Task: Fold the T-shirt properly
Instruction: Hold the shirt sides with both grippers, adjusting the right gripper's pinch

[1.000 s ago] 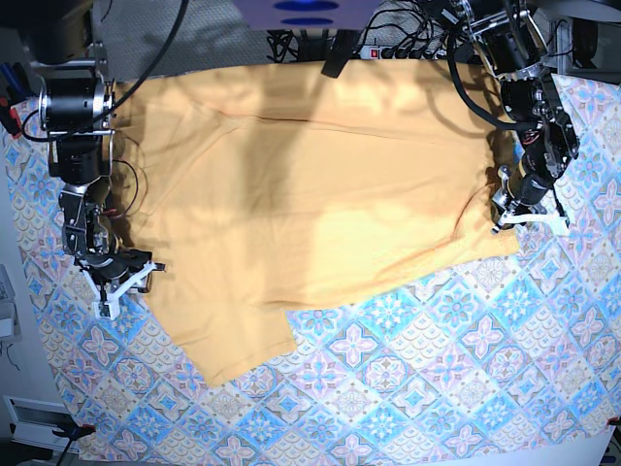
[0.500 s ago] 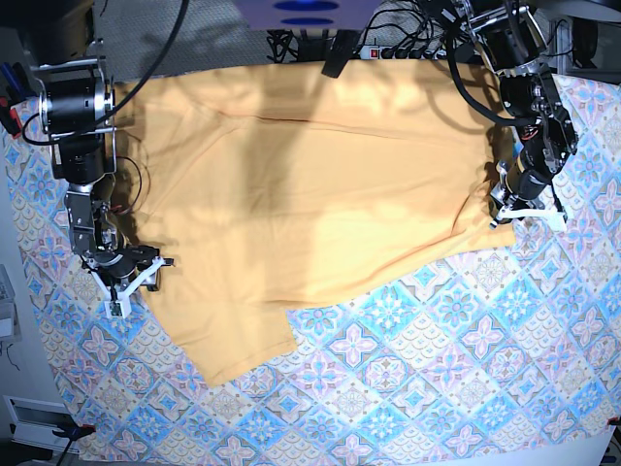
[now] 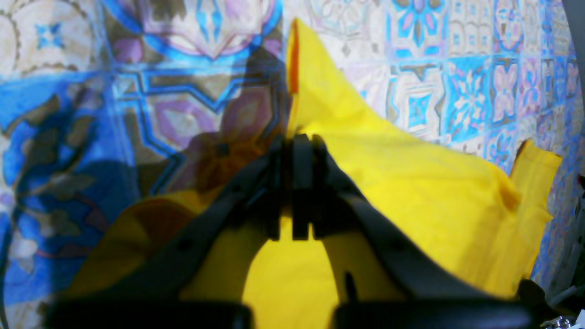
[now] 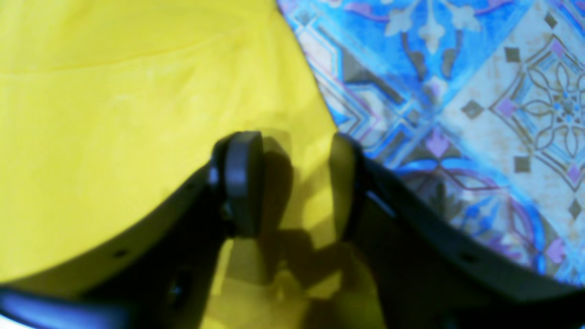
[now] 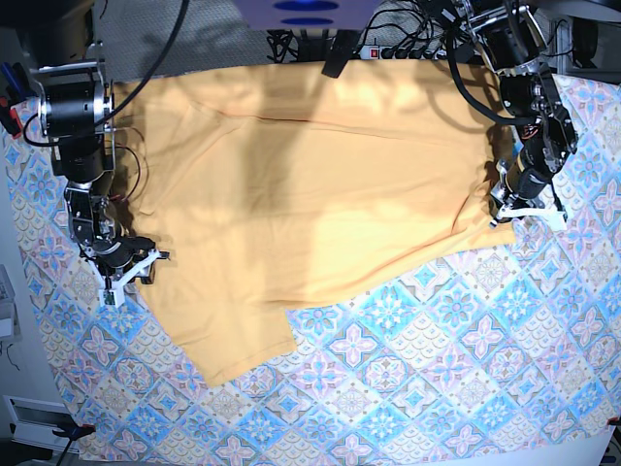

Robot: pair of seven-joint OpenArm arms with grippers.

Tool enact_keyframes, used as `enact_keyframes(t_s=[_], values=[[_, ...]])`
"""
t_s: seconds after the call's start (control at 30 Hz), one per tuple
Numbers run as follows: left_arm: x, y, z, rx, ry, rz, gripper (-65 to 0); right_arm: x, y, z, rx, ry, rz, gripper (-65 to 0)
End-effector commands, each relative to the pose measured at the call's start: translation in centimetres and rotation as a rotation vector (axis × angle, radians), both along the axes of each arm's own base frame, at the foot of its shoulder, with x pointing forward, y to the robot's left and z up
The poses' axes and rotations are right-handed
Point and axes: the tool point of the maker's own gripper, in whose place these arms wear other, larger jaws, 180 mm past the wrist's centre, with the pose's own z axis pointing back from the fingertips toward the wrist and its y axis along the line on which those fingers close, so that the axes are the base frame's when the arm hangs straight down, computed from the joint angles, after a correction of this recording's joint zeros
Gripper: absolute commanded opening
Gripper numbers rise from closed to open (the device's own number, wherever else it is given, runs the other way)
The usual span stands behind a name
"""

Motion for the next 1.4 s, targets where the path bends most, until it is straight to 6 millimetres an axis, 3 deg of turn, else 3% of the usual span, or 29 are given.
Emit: enact_keyframes(t_s=[0.0,0.13,0.23,0.3,0.6,0.73,0.97,1.03,1.13,1.23,1.37], values=[[0.9,0.8,1.4,0.025,-0.042,-0.001,-65.0,0.5,-0.8,0.7,-0.015,0.001,-0.004,-48.2],[0.9,0.8,1.4,0.027,-0.042,-0.001,-65.0,-0.4,1.7,0.1,0.066,0.061,0.112,-60.9],[0.9,0.8,1.4,0.027,-0.042,-0.001,-65.0,-0.6,2.3,0.2,0.082,0.079,0.144,-63.0],[0.9,0.8,1.4,0.025,-0.042,-0.001,-65.0,0.3,2.6,1.4,0.07,0.05,0.166,-63.1],[0.9,0.8,1.4,0.027,-0.042,-0.001,-65.0,-2.4,0.0,3.8,0.007,0.041,0.175,-63.9],[1.0,0.7,1.4,0.024,-0.043,-0.001,-65.0,-2.1,-0.7,4.8,0.017,-0.038,0.143,-63.8],[1.0,0.6,1.4,0.023,-0.045,-0.003,-65.0,0.4,-0.7,7.0,0.024,-0.175,0.127,-55.1],[1.0,0.6,1.4,0.022,-0.043,-0.002,-65.0,0.8,-1.3,6.3,0.008,-0.165,0.111,-54.0],[1.0,0.6,1.4,0.022,-0.043,-0.002,-65.0,1.7,0.1,4.6,0.011,-0.134,0.118,-51.4],[0.9,0.6,1.3,0.022,-0.042,-0.001,-65.0,1.1,0.6,2.8,0.004,-0.099,0.126,-45.6],[0.3,0.6,0.9,0.021,-0.029,-0.001,-65.0,0.7,0.5,2.1,-0.012,-0.103,0.135,-37.4]])
